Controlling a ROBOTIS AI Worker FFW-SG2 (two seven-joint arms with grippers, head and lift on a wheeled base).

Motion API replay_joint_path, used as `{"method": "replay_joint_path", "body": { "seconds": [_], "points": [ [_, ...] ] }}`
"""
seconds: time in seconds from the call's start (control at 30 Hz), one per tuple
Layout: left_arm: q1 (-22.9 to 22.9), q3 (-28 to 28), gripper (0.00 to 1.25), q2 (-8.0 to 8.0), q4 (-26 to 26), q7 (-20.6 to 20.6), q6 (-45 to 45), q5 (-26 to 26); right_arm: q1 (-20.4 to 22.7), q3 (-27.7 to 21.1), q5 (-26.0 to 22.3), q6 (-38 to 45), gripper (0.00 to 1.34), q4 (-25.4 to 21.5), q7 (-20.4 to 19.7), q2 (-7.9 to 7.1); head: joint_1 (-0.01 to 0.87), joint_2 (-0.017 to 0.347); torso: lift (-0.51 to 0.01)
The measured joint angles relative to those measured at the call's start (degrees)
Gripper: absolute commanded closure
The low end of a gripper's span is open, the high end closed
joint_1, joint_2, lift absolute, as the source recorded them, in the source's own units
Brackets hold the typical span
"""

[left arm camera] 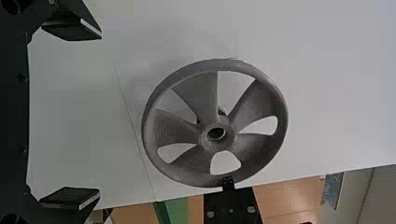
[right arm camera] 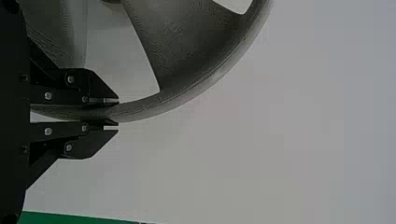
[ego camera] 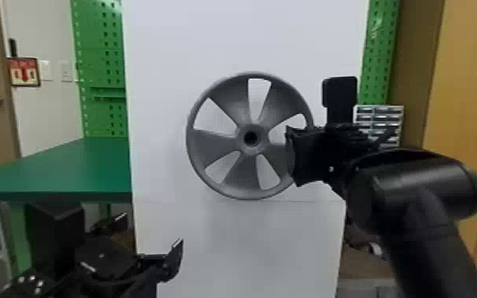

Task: Hold the wheel and insert it

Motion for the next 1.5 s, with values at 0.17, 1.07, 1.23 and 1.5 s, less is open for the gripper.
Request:
{"method": "replay_joint_path", "body": {
  "seconds": [0.17,1.07,1.23,1.5],
  "points": [
    [0.0,0.0,0.1,0.0,0.0,0.0,-0.1,0.0,-0.2,1.5,1.2,-0.1,1.22,0.1,0.0,0.0,0.21,0.009,-0.442],
    [0.0,-0.1,0.1,0.0,0.8,0.0,-1.6,0.4,1.0,1.2,6.6,-5.3,1.22,2.3,-0.1,0.03,0.21,0.009,-0.442],
    [0.0,-0.2,0.1,0.0,0.9,0.0,-1.8,0.5,0.9,0.4,6.4,-6.4,1.22,3.8,-0.1,0.03,0.21,0.009,-0.442],
    [-0.1,-0.3,0.1,0.0,1.1,0.0,-2.0,0.5,0.4,-0.7,5.9,-7.9,1.22,6.0,-0.1,0.03,0.21,0.009,-0.442]
  ]
}}
